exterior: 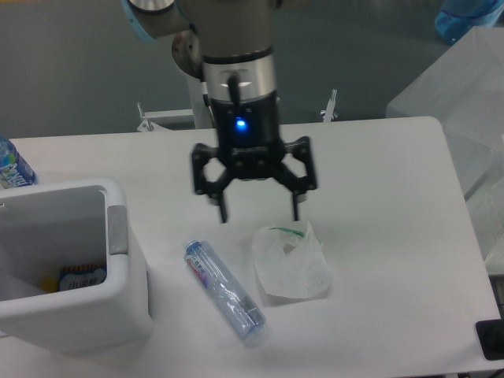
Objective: Open the trash can
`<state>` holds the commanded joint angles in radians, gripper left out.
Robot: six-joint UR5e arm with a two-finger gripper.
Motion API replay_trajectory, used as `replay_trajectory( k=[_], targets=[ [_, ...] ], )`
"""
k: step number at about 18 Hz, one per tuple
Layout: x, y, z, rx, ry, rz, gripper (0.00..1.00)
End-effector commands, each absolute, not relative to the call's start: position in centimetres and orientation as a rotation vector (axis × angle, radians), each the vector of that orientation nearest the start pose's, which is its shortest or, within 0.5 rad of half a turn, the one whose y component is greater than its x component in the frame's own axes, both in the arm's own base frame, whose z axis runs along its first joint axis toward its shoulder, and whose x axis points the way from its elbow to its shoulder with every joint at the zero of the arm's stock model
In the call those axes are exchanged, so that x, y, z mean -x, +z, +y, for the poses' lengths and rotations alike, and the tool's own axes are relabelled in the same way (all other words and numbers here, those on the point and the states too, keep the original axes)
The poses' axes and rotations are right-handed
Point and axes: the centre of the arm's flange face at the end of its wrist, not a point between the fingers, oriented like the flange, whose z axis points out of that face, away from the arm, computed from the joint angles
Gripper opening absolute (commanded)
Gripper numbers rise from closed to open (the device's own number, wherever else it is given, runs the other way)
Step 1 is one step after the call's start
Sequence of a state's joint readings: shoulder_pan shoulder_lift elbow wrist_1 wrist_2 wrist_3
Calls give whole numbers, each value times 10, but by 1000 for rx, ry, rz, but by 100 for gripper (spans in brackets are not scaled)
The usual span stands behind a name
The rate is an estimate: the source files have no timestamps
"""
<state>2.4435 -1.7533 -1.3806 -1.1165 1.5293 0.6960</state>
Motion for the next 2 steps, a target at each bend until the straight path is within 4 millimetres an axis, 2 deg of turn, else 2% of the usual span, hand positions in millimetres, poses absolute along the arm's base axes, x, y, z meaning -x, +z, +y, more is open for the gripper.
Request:
replay_trajectory(
  k=[2],
  targets=[
    [385,537,482,2782,440,-191,100]
  ],
)
